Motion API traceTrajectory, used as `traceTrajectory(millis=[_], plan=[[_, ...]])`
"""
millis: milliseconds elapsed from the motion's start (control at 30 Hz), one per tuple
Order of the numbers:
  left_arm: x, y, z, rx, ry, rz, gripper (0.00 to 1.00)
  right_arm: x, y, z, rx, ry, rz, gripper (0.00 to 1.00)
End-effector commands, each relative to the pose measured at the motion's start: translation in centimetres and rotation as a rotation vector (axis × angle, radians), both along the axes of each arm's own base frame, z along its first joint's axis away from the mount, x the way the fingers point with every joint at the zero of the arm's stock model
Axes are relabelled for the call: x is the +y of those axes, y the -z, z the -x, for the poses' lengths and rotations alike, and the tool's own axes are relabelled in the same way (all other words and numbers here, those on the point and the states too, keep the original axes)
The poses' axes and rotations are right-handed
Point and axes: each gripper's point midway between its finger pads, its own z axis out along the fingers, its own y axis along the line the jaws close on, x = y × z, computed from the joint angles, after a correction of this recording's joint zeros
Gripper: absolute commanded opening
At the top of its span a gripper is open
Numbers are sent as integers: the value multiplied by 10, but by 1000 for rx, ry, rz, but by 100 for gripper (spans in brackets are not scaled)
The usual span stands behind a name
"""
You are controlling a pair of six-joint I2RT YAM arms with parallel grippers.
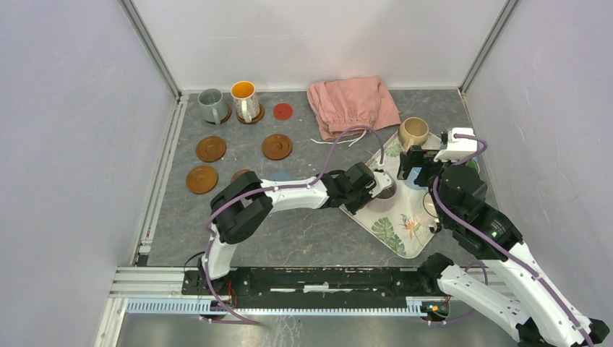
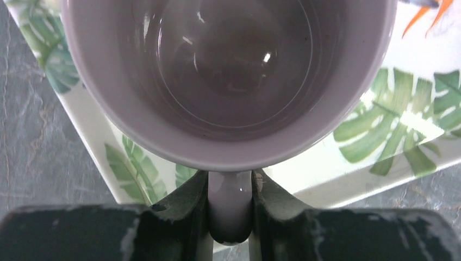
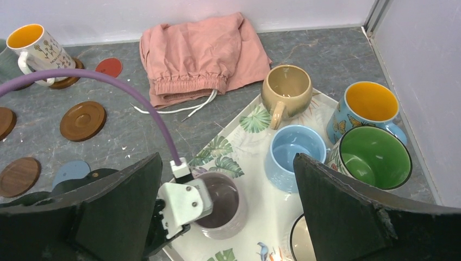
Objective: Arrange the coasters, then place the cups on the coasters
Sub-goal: Pick up the cup from the tray.
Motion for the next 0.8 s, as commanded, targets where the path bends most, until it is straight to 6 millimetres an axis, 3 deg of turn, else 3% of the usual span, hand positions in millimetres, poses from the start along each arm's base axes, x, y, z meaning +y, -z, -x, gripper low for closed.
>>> traceTrajectory(millis=[0, 200, 433, 600, 767], plan=[[-14, -71, -12, -99, -75, 207, 2, 1, 0, -4, -12, 13, -10, 98], [-9, -95, -15, -113, -170, 317, 2, 6, 2, -6, -7, 0, -8, 98], [16, -122, -28, -162, -339, 419, 2, 11, 6, -9, -1, -16, -4, 98], [54, -137, -50, -222, -517, 442, 2, 15, 9, -11, 5, -27, -2, 98], [108, -139, -79, -228, -710, 463, 2, 19, 11, -13, 8, -43, 0, 98]])
